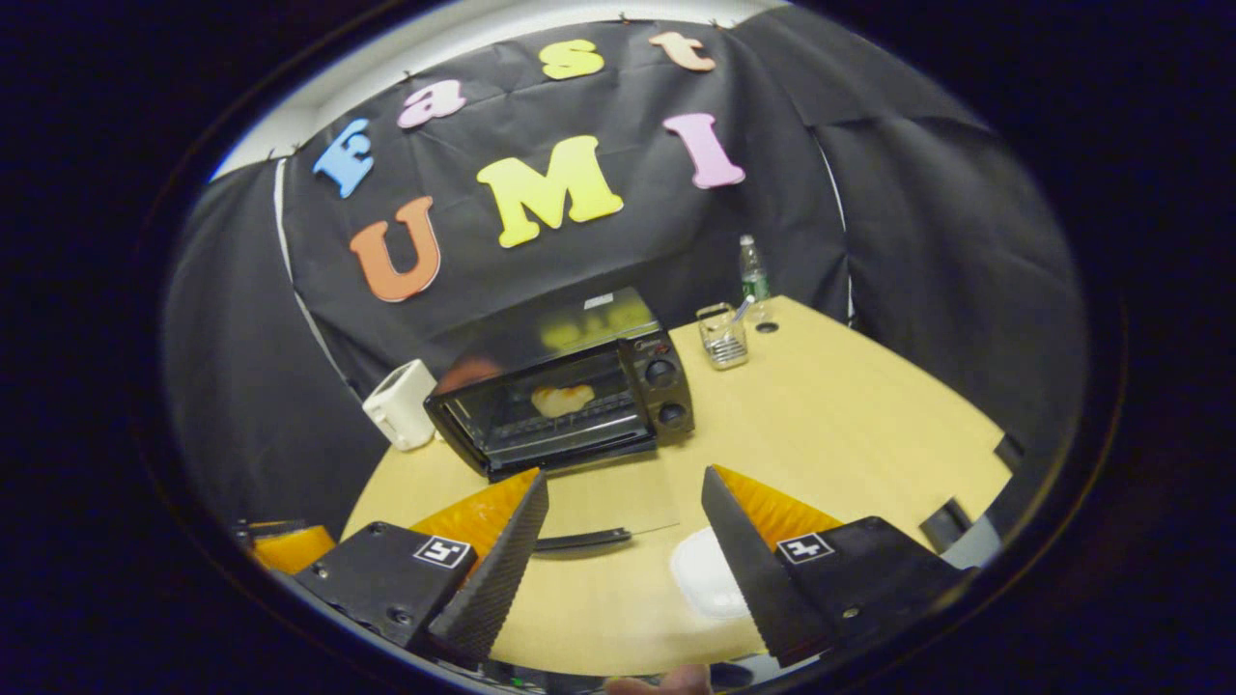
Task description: Open the electric oven with the left hand, put the food in, and close the electric oven.
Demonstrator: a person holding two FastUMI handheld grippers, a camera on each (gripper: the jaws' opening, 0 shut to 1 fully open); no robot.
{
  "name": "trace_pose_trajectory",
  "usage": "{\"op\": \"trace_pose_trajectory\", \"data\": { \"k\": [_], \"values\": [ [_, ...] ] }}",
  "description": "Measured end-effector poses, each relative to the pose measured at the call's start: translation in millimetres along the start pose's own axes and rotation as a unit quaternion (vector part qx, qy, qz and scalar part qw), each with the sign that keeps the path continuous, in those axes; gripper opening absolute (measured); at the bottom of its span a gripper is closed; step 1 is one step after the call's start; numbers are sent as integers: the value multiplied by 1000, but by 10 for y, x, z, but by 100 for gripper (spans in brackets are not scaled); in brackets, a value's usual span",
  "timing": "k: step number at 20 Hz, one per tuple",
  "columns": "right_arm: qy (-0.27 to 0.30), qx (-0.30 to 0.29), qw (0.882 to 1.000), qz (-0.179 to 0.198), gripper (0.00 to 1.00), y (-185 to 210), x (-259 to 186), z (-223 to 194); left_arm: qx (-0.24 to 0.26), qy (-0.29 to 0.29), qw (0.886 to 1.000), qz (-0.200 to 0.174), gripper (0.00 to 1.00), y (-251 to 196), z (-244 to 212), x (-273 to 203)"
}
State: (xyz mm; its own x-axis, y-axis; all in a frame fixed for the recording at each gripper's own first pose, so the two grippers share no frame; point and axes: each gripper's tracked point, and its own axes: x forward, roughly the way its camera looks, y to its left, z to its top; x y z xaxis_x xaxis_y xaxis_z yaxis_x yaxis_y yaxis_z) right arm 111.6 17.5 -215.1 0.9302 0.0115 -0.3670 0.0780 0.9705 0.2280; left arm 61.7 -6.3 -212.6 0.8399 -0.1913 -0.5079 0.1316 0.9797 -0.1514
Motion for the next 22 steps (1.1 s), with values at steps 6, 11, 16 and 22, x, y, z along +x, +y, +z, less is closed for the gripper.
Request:
{"op": "trace_pose_trajectory", "data": {
  "k": [6,11,16,22],
  "values": [
    [-5,-7,998,-69,100,-603,-530,75,8,43,999,-8,93,-356,-553,739],
    [-42,4,991,-130,96,-1028,-980,409,17,106,994,-17,93,-608,-957,1235],
    [-52,22,983,-174,96,-1344,-1268,442,24,145,989,-21,93,-774,-1136,1484],
    [-51,29,981,-185,100,-1411,-1341,423,35,170,985,-22,93,-771,-1261,1659]
  ]
}}
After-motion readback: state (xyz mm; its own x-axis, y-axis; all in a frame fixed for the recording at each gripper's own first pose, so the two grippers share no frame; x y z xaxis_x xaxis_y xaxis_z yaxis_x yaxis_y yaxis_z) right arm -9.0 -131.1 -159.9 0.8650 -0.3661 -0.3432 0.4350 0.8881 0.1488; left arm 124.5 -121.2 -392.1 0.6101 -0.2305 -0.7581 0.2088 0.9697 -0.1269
